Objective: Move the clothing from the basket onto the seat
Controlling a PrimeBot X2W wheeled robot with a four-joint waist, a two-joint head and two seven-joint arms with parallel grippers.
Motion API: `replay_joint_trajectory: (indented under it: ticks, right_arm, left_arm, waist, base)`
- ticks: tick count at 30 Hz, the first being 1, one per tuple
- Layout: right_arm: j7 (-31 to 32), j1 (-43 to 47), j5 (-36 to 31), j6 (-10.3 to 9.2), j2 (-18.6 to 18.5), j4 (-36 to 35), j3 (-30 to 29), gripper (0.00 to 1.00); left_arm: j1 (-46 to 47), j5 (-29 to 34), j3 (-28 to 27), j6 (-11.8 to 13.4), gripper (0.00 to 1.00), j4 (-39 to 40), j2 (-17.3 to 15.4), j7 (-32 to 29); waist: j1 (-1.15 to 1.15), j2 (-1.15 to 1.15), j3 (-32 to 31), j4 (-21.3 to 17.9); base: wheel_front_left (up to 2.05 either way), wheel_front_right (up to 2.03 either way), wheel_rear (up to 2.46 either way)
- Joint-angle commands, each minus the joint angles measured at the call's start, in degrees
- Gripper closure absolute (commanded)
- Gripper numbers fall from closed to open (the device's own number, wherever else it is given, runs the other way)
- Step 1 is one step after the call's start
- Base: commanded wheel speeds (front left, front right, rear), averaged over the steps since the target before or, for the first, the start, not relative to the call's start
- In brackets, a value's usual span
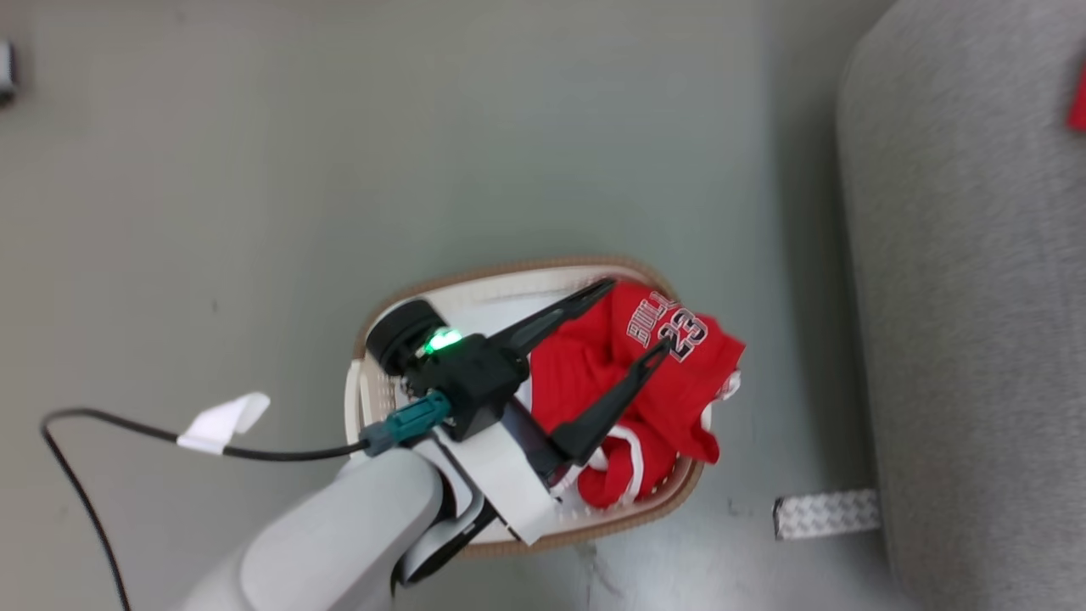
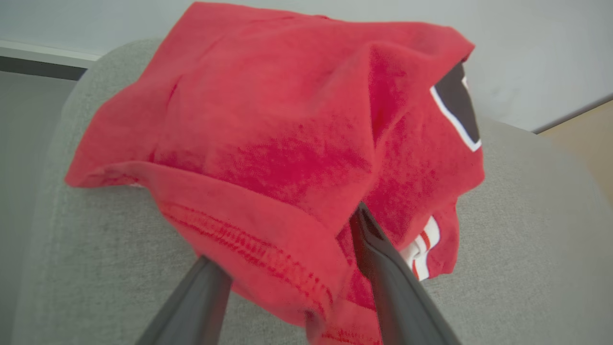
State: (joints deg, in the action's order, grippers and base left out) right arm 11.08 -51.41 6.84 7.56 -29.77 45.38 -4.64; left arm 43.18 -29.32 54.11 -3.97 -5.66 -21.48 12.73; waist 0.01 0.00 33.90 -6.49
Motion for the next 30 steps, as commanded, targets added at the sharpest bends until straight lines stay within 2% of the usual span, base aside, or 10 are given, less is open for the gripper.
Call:
replay_joint_trajectory:
  ticks: [1,4,9,12,16,21,25,30]
  right_arm:
    - [0.4,1.1,1.0,-0.14,-1.1,-0.6,1.0,0.0]
    - [2.7,3.4,3.5,-0.14,-2.2,-1.5,5.9,0.0]
    - [4.3,7.3,8.1,-0.14,-5.3,-8.1,13.0,0.0]
    - [4.7,9.2,10.5,-0.14,-7.1,-13.8,15.6,0.0]
    - [4.4,12.4,13.2,-0.14,-7.9,-20.7,16.3,0.0]
    - [3.3,16.6,14.3,-0.14,-6.2,-28.2,14.2,0.0]
    - [1.2,21.0,15.1,-0.14,-2.3,-33.5,11.3,0.0]
    - [-2.1,27.1,13.0,-0.14,3.4,-39.2,7.8,0.0]
  left_arm:
    - [-1.3,-0.6,-0.3,0.5,0.0,-0.5,0.1,0.6]
    - [-3.5,-1.9,-0.8,1.2,0.0,-1.6,0.0,1.2]
    - [-7.2,-3.3,-2.0,3.1,0.0,-2.6,-0.5,1.6]
    - [-9.5,-4.6,-3.5,4.7,0.0,-2.2,-0.5,1.9]
    - [-12.4,-6.2,-6.0,6.7,0.0,-1.9,-0.8,2.3]
    - [-16.0,-7.3,-10.0,9.7,0.0,-1.2,-2.0,2.4]
    - [-19.5,-8.4,-14.3,12.4,0.0,-0.2,-3.1,2.4]
    - [-24.8,-7.9,-20.8,15.3,0.0,1.9,-4.3,2.4]
  waist:
    - [-0.01,0.0,-3.6,-0.7]
    - [-0.01,0.0,-7.9,-1.2]
    - [-0.01,0.0,-14.6,-1.7]
    - [-0.01,0.0,-18.4,-1.6]
    - [-0.01,0.0,-23.5,-0.5]
    - [-0.01,0.0,-29.1,1.7]
    - [-0.01,0.0,-32.8,3.2]
    - [-0.01,0.0,-34.8,4.6]
  base:
    - [0.0,0.0,0.0]
    - [0.0,0.0,0.0]
    - [0.0,0.0,0.0]
    - [0.0,0.0,0.0]
    - [0.0,0.0,0.0]
    - [0.0,0.0,0.0]
    - [0.0,0.0,0.0]
    - [0.0,0.0,0.0]
